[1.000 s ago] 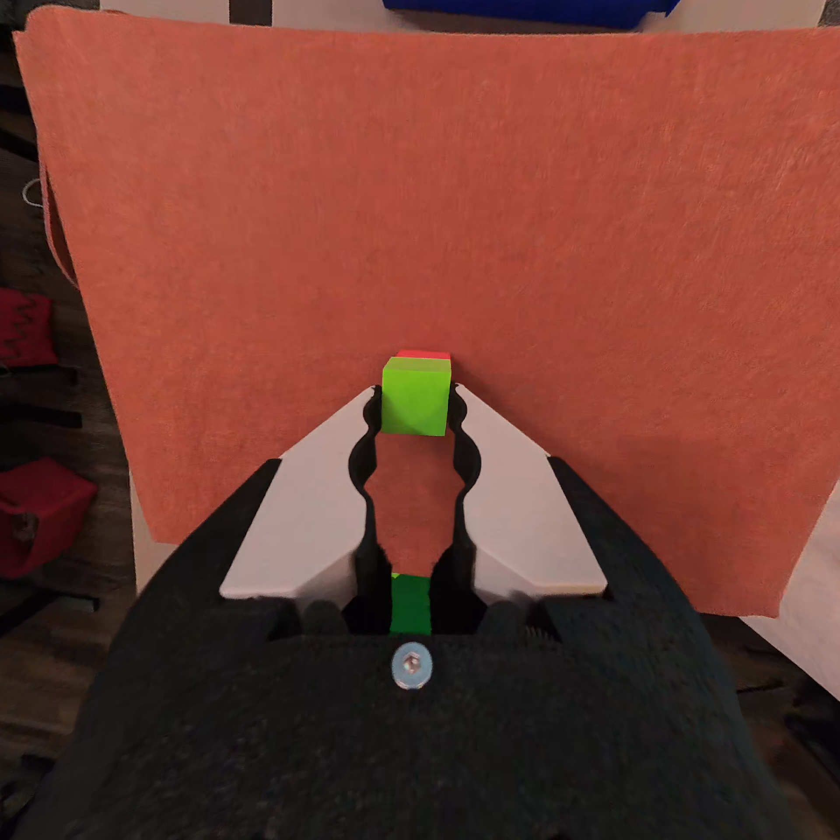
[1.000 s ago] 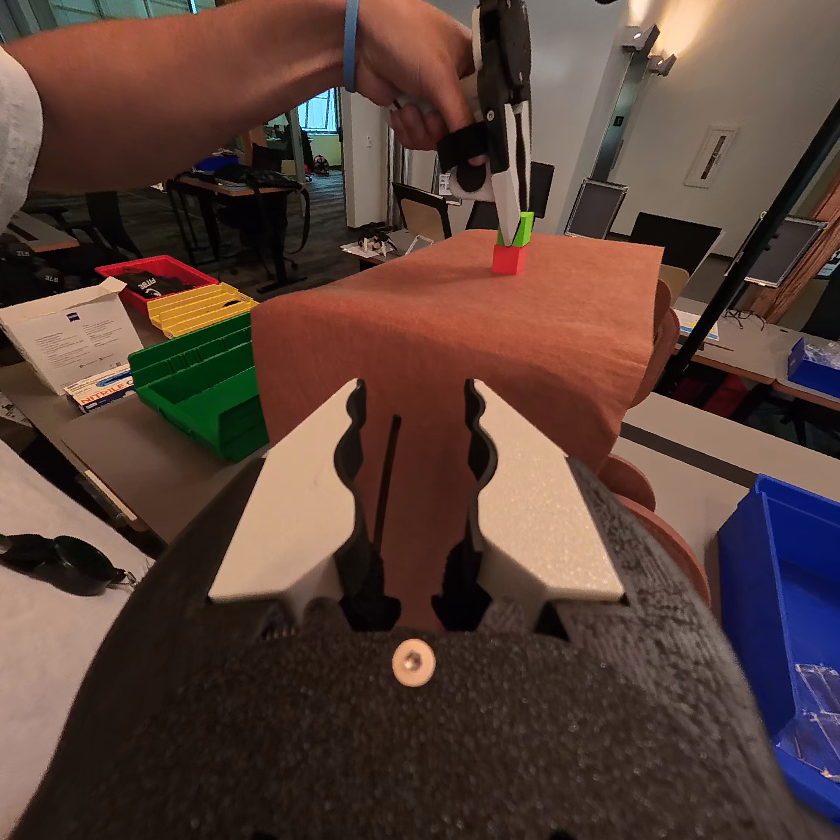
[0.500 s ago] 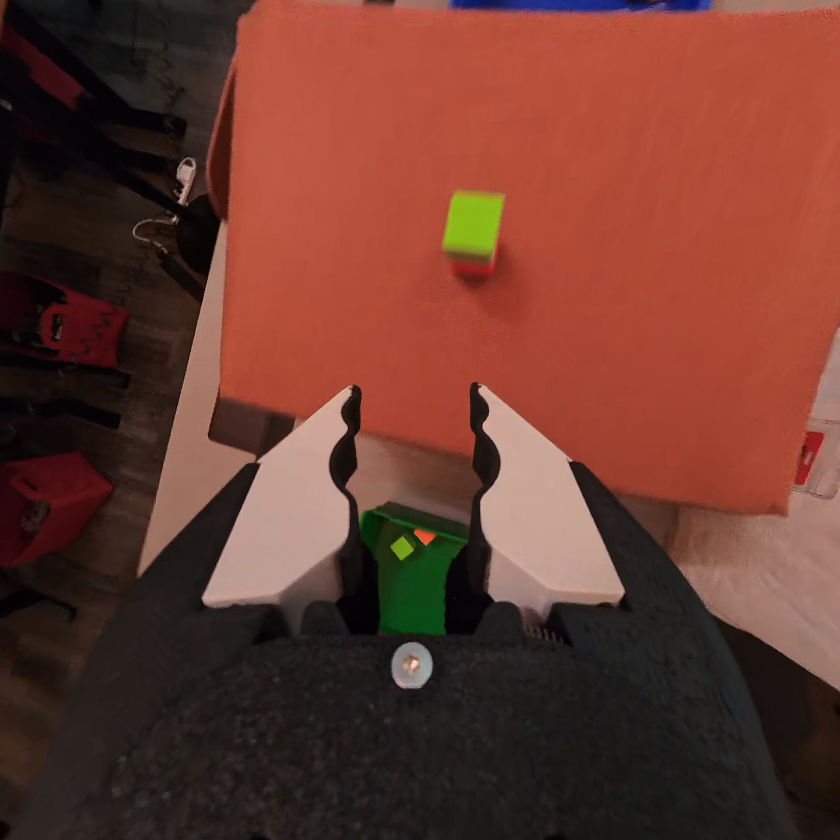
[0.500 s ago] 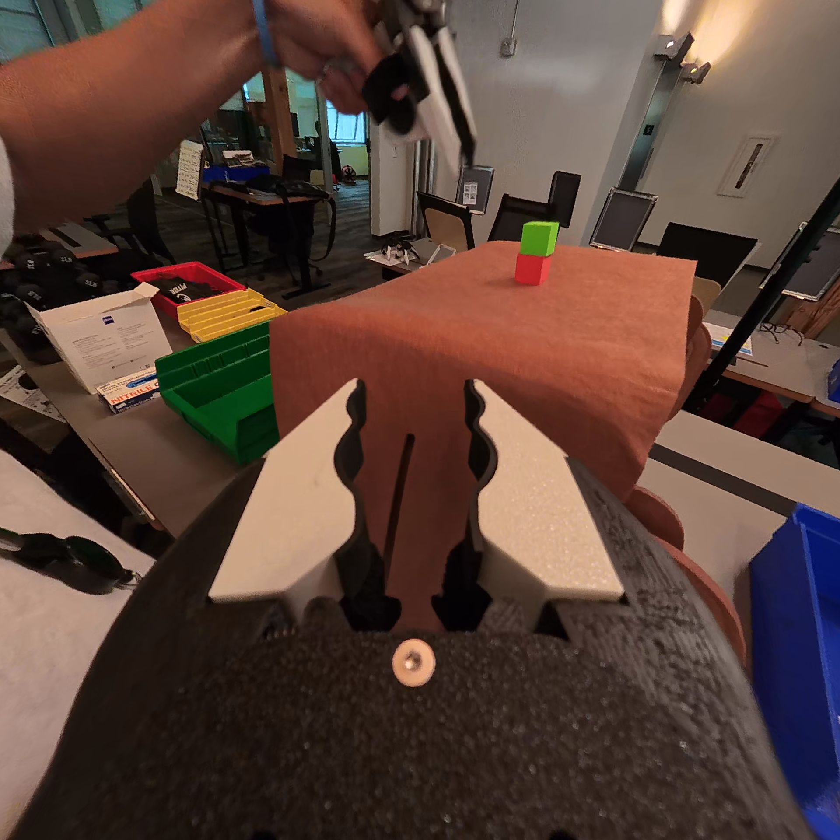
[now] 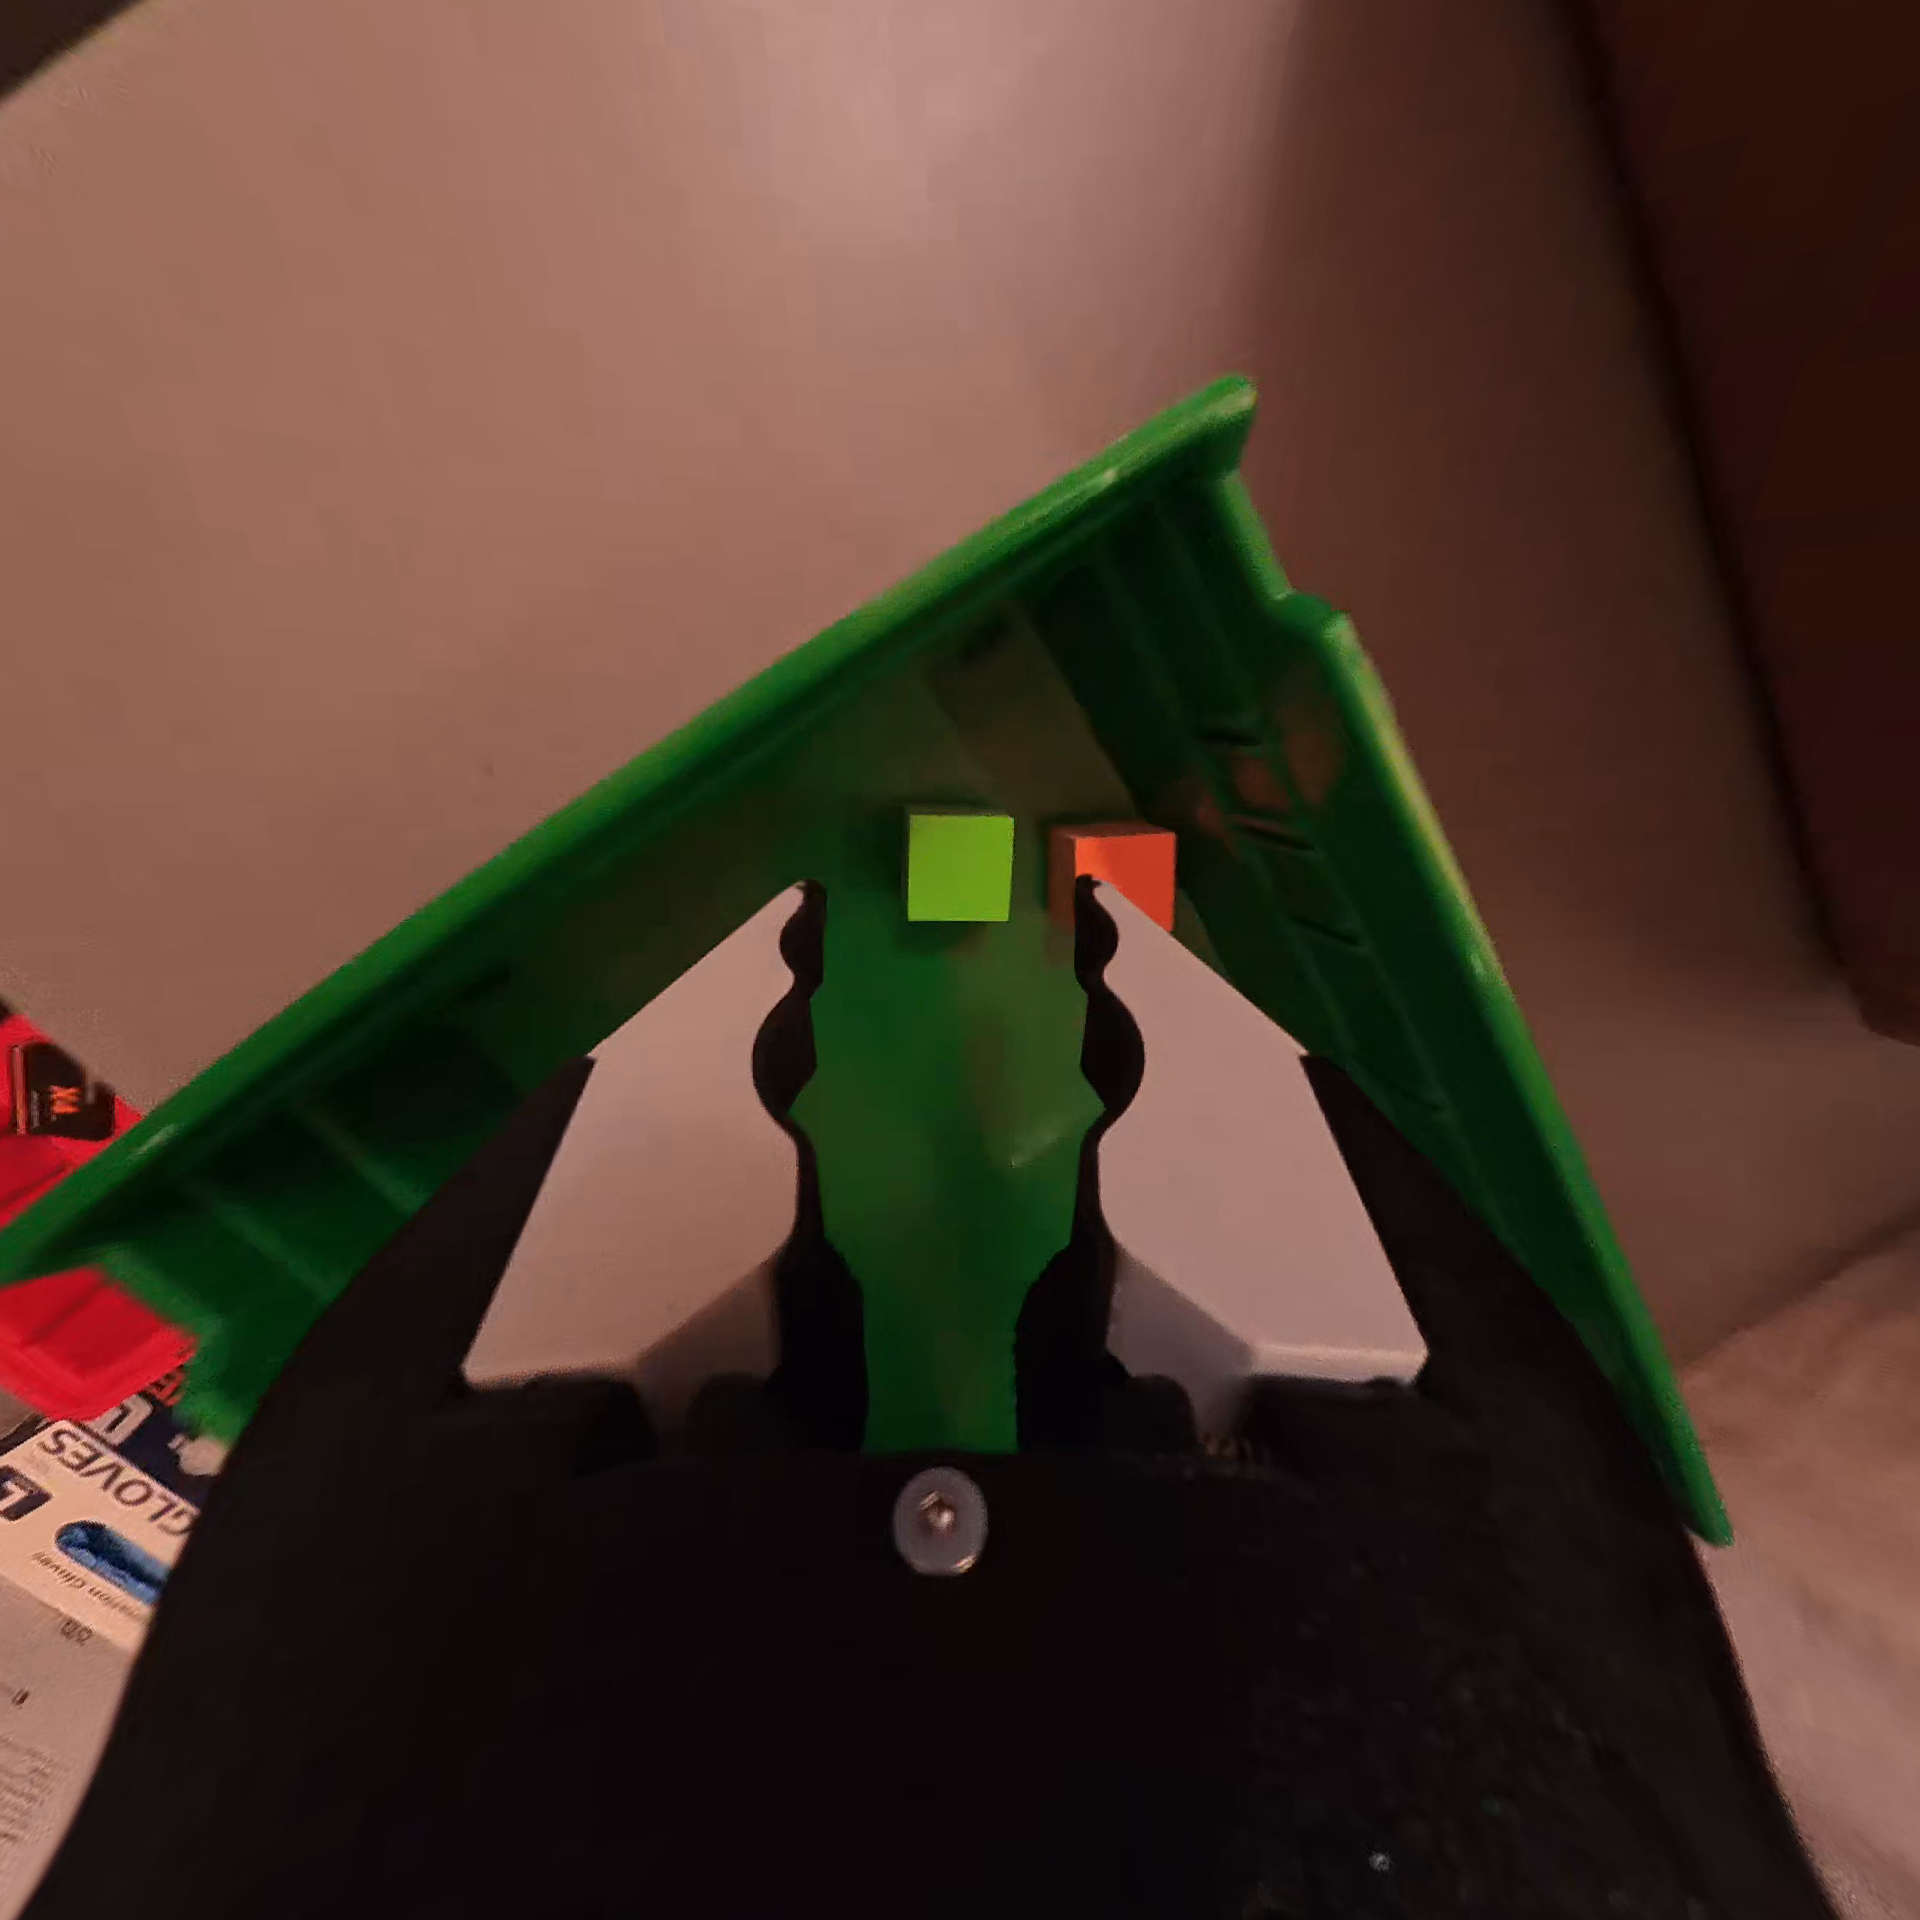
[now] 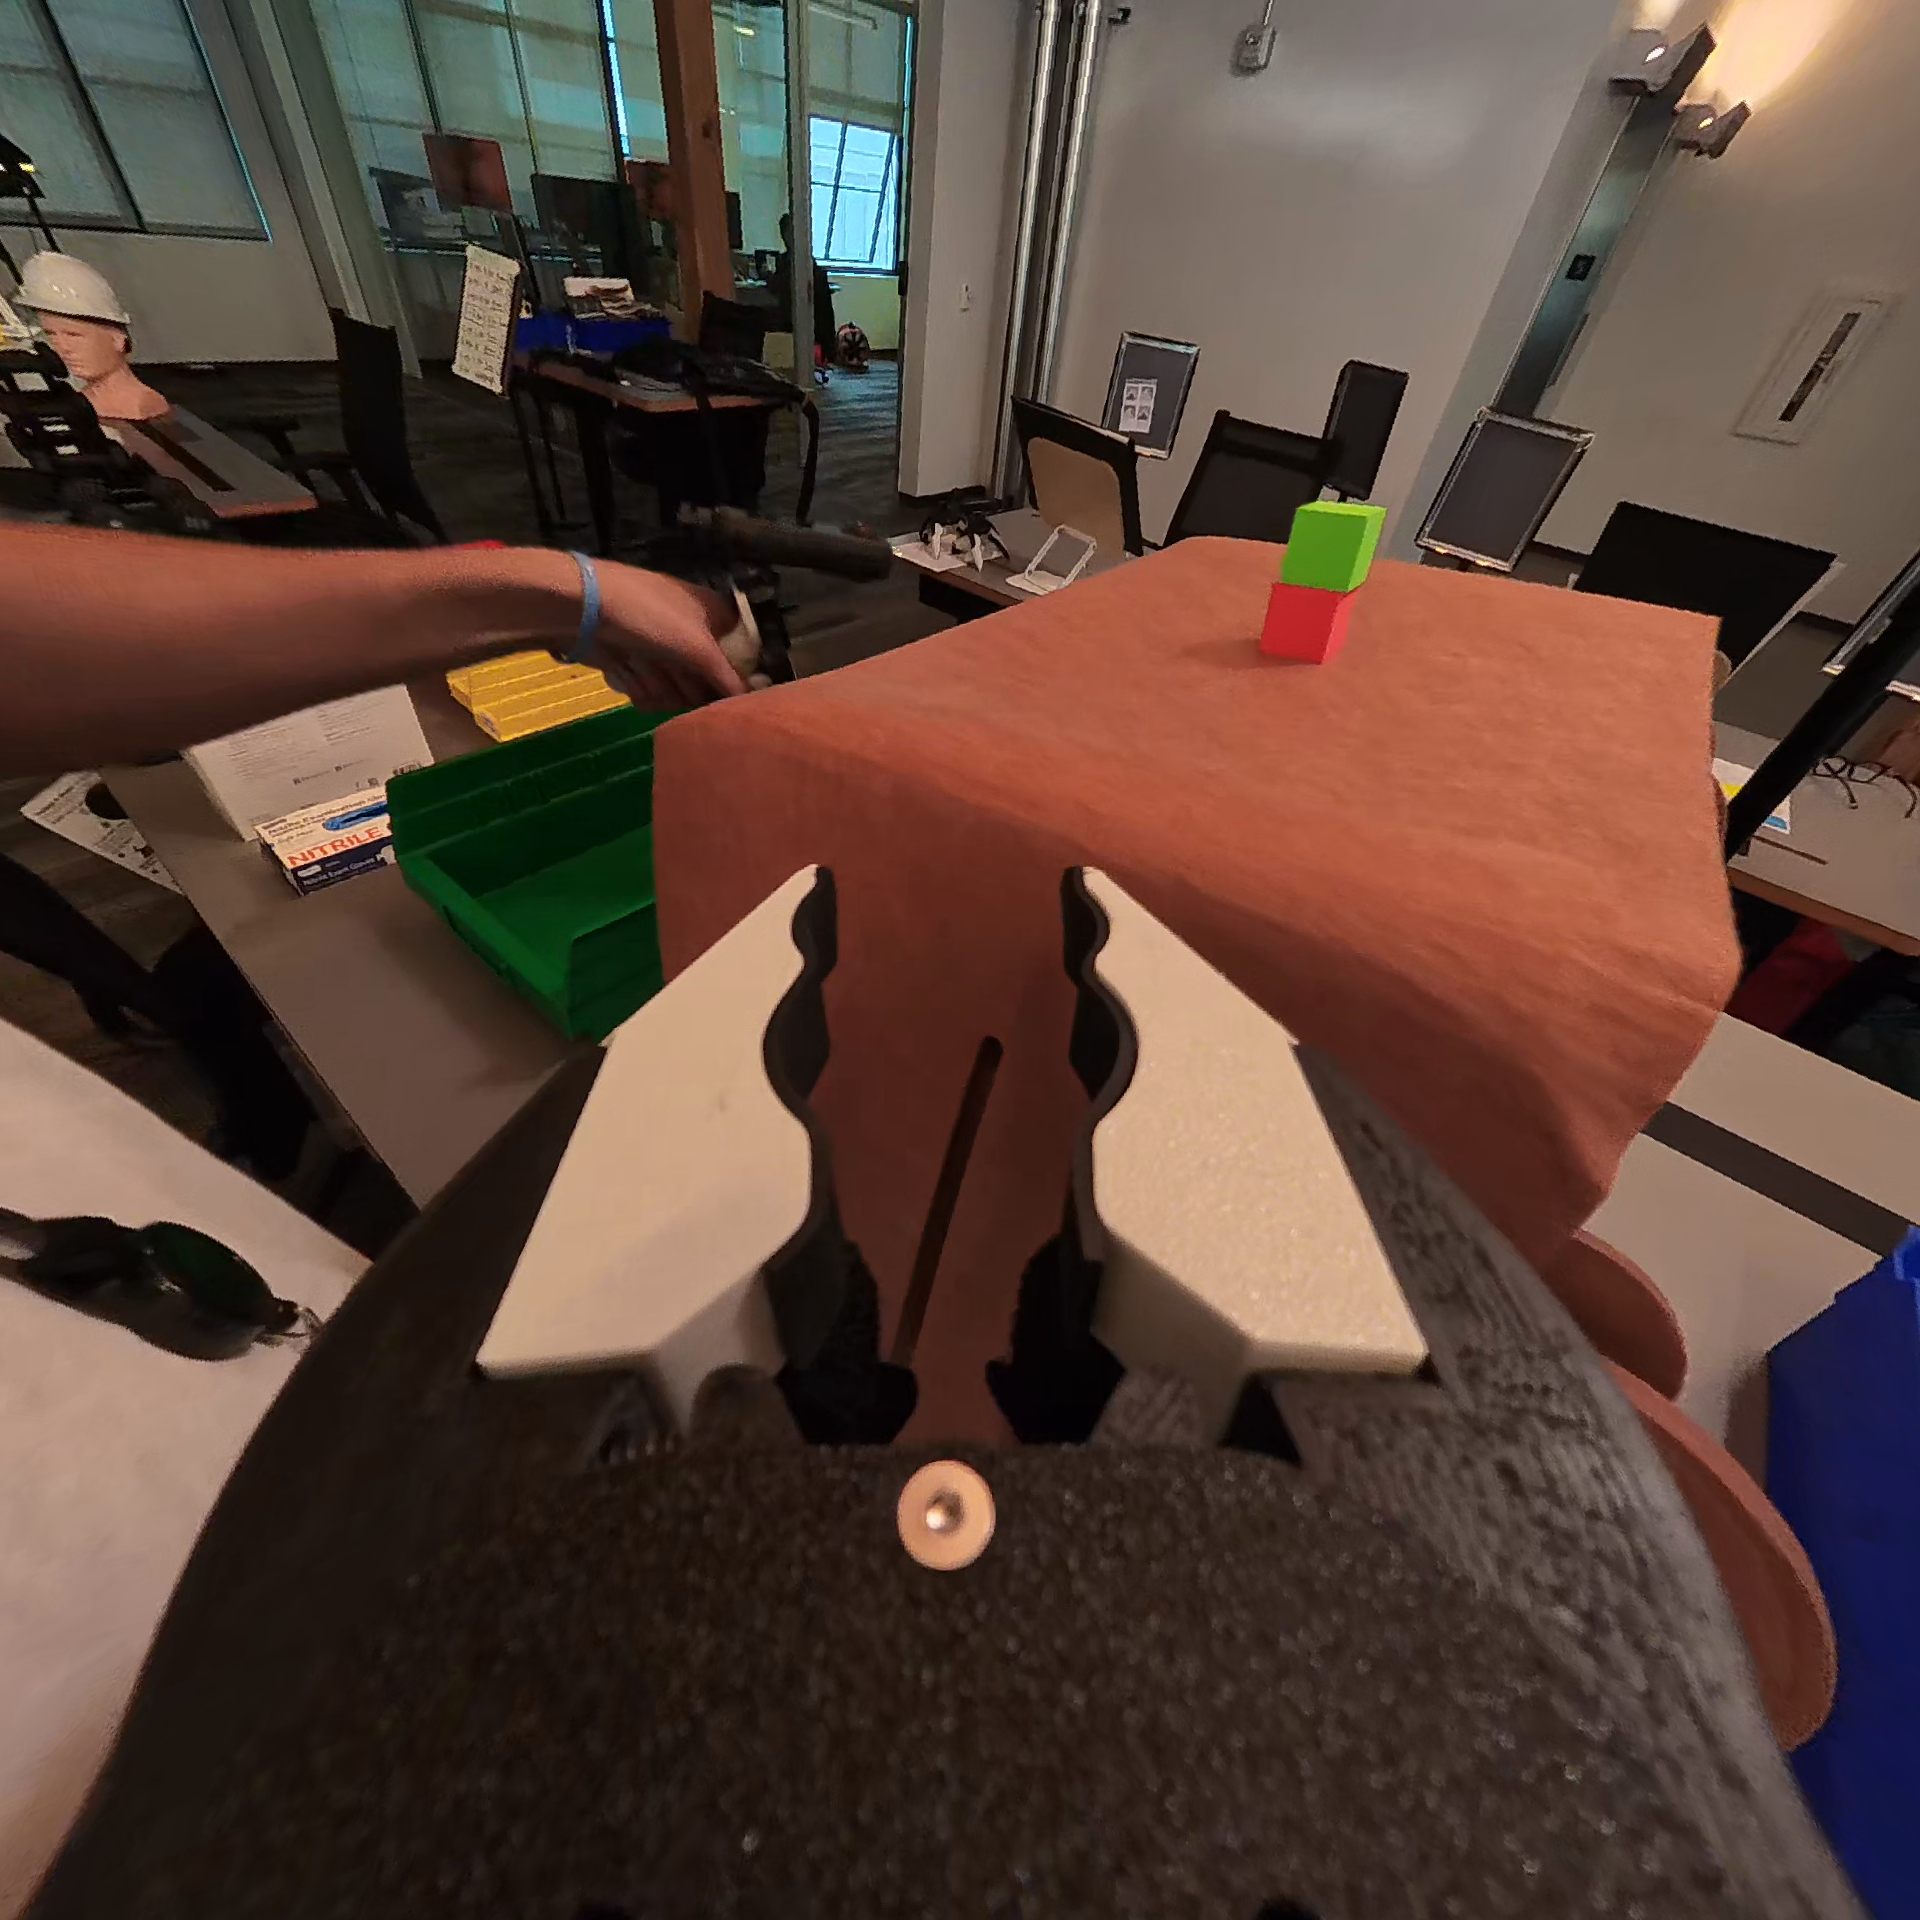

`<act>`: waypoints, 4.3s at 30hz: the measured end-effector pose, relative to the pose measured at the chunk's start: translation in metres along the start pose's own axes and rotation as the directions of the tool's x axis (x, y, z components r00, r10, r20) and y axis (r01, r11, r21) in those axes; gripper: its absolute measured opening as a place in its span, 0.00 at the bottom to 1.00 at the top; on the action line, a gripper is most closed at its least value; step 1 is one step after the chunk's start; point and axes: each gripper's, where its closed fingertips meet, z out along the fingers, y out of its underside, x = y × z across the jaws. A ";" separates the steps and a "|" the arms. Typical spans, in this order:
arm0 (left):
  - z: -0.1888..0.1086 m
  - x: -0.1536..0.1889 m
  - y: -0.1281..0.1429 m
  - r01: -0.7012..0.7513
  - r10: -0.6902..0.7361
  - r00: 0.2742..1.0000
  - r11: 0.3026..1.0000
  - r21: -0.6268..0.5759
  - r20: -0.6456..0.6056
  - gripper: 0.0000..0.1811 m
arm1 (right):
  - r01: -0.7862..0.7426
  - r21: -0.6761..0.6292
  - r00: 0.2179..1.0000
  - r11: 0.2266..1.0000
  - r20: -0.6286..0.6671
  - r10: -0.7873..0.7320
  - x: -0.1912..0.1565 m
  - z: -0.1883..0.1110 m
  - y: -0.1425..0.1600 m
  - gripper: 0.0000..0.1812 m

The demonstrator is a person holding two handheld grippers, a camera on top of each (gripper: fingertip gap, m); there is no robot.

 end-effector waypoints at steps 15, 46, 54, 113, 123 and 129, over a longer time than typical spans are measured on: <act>-0.030 0.019 -0.010 -0.126 0.130 0.991 0.988 -0.091 0.042 0.15 | 0.008 -0.024 1.000 1.000 -0.002 -0.008 -0.001 0.000 0.004 0.24; -0.190 0.311 -0.205 -0.772 0.743 0.605 0.635 0.014 -0.286 0.16 | -0.010 0.021 0.989 1.000 -0.148 0.013 0.026 -0.040 0.010 0.24; -0.189 0.311 -0.203 -0.787 0.759 0.590 0.616 0.011 -0.274 0.16 | -0.011 0.015 0.991 1.000 -0.135 0.013 0.026 -0.038 0.012 0.24; -0.301 0.222 -0.163 -0.562 0.699 0.700 0.666 0.491 -0.147 0.17 | -0.085 0.003 0.993 0.996 -0.085 0.085 -0.017 0.007 -0.013 0.24; -0.256 0.311 -0.208 -0.641 0.683 0.717 0.725 0.254 -0.141 0.17 | 0.015 -0.003 0.983 1.000 -0.182 -0.015 0.016 -0.023 0.001 0.24; -0.236 0.318 -0.217 -0.639 0.668 0.734 0.740 0.208 -0.121 0.17 | 0.008 -0.011 0.984 1.000 -0.178 -0.010 0.022 -0.039 0.011 0.24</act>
